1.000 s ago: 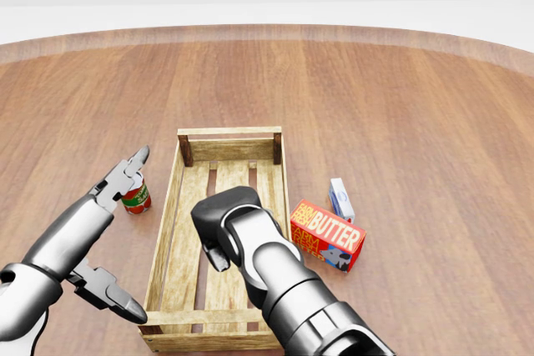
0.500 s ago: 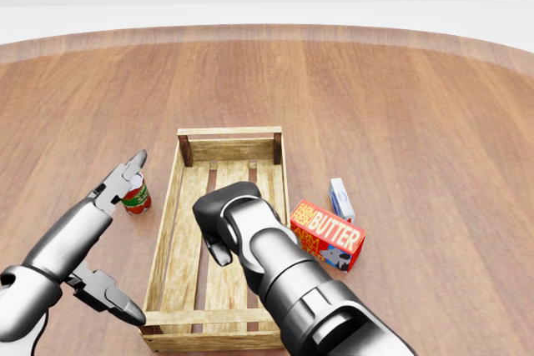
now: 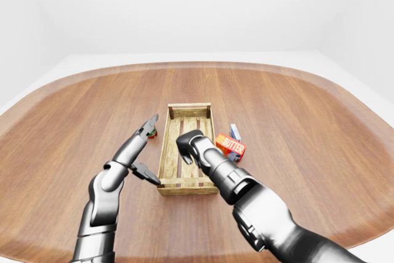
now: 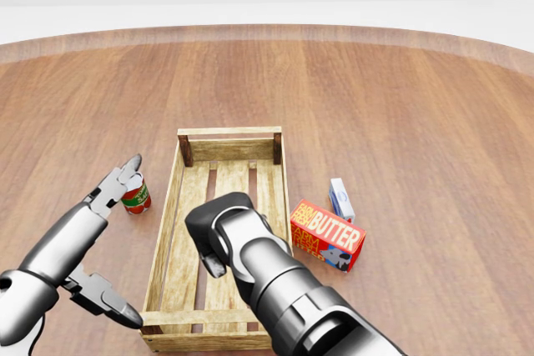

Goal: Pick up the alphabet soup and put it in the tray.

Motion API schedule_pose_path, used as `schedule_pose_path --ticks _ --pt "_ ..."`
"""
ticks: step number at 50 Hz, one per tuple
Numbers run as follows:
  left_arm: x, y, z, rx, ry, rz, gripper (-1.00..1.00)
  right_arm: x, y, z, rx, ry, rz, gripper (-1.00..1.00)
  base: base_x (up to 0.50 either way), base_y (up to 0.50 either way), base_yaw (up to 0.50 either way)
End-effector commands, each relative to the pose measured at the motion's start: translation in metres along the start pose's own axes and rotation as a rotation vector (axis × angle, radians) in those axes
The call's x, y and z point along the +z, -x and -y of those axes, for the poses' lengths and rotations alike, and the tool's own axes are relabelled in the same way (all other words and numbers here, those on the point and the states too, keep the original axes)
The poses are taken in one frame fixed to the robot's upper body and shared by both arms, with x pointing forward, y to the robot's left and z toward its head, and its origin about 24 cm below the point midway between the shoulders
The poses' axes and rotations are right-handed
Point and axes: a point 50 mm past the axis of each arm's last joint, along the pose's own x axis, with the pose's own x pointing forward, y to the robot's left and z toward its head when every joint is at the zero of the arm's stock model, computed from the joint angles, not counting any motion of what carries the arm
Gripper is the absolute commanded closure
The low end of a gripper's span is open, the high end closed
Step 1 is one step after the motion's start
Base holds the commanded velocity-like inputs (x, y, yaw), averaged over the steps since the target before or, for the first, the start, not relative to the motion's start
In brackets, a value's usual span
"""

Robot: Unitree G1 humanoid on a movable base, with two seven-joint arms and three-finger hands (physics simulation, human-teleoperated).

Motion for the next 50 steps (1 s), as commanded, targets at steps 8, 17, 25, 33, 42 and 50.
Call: schedule_pose_path --ticks 8,17,25,33,42,50 --pt "-0.006 0.000 0.001 -0.001 0.009 -0.021 -1.00 0.011 0.002 0.009 -0.059 -0.016 0.026 1.00 0.00 0.00 0.00" --pt "-0.008 0.001 0.002 -0.001 0.014 -0.030 -1.00 0.021 0.002 0.010 -0.081 -0.044 0.053 1.00 0.00 0.00 0.00" --pt "-0.008 0.002 0.001 0.002 0.014 -0.028 -1.00 0.022 0.002 0.009 -0.079 -0.043 0.056 1.00 0.00 0.00 0.00" --pt "-0.009 0.004 0.000 0.005 0.015 -0.030 -1.00 0.024 0.001 0.003 -0.068 -0.036 0.058 1.00 0.00 0.00 0.00" --pt "-0.010 0.003 0.001 0.004 0.018 -0.034 -1.00 0.021 0.000 0.001 -0.060 -0.031 0.048 1.00 0.00 0.00 0.00" --pt "-0.010 0.003 0.002 0.002 0.017 -0.036 -1.00 0.020 0.000 0.000 -0.054 -0.027 0.043 1.00 0.00 0.00 0.00"
